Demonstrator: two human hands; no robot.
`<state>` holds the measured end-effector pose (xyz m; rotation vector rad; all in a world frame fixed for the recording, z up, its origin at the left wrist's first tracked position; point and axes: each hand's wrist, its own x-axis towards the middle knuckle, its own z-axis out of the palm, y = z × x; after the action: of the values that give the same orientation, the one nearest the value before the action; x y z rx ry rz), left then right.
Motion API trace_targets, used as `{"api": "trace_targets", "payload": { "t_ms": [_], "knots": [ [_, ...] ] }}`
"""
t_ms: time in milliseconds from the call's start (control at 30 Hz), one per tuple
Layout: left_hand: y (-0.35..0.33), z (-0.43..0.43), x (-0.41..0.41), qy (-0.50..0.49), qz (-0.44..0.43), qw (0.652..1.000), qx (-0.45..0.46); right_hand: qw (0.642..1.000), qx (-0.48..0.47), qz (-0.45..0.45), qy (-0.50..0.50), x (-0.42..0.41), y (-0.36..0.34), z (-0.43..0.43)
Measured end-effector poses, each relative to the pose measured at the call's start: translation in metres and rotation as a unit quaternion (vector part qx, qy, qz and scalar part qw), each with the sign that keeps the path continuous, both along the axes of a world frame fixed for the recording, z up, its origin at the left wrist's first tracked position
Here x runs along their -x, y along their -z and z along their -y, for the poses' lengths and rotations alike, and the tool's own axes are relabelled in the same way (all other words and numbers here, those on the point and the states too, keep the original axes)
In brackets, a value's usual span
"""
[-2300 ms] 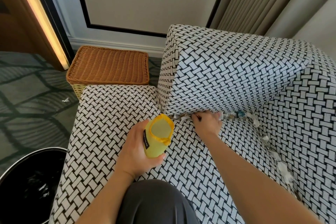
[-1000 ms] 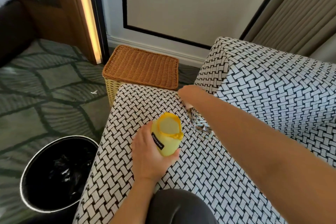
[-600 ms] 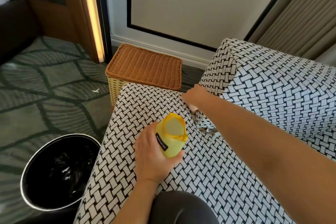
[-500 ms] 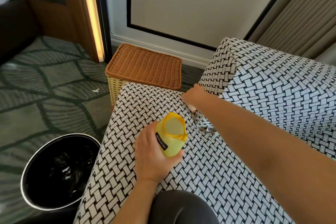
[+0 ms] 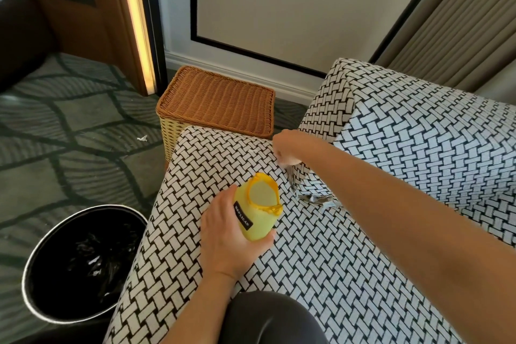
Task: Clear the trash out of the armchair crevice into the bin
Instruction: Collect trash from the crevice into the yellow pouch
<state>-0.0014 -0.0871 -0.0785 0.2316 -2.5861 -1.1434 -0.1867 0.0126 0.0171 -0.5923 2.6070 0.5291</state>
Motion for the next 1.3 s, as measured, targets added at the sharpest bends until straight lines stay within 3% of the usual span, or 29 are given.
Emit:
{"api": "trace_targets", "payload": {
  "t_ms": [100, 267, 333, 467, 567, 667, 767, 933, 1300],
  "knots": [
    [0.001, 0.0, 0.001, 0.002, 0.002, 1.0, 0.01, 0.983, 0.177, -0.035, 0.032, -0.02, -0.018, -0.004],
    [0.0, 0.0, 0.001, 0.007, 0.004, 1.0, 0.012, 0.916, 0.395, 0.055, 0.049, -0.083, -0.056, -0.017],
    [-0.002, 0.0, 0.001, 0.008, 0.008, 1.0, 0.009, 0.897, 0.43, 0.068, 0.075, -0.099, -0.054, -0.019],
    [-0.003, -0.001, 0.001, 0.009, 0.007, 1.0, 0.011, 0.908, 0.41, 0.062, 0.057, -0.11, -0.035, -0.014],
    [-0.001, 0.0, 0.001, 0.01, 0.006, 1.0, 0.015, 0.913, 0.406, 0.007, 0.036, -0.094, -0.034, -0.021],
    [-0.001, 0.0, 0.001, 0.012, -0.001, 1.0, 0.015, 0.947, 0.318, -0.041, 0.014, -0.068, -0.035, -0.026],
    [-0.001, -0.001, 0.001, 0.011, -0.009, 1.0, 0.013, 0.991, 0.131, -0.014, -0.021, -0.052, -0.026, -0.014],
    [-0.001, 0.0, 0.001, 0.013, -0.016, 1.0, 0.006, 0.983, -0.147, -0.009, -0.107, -0.04, -0.011, -0.003],
    [0.001, 0.0, 0.001, 0.016, -0.019, 1.0, 0.001, 0.952, -0.226, -0.022, -0.207, -0.033, 0.017, -0.005]
  ]
}}
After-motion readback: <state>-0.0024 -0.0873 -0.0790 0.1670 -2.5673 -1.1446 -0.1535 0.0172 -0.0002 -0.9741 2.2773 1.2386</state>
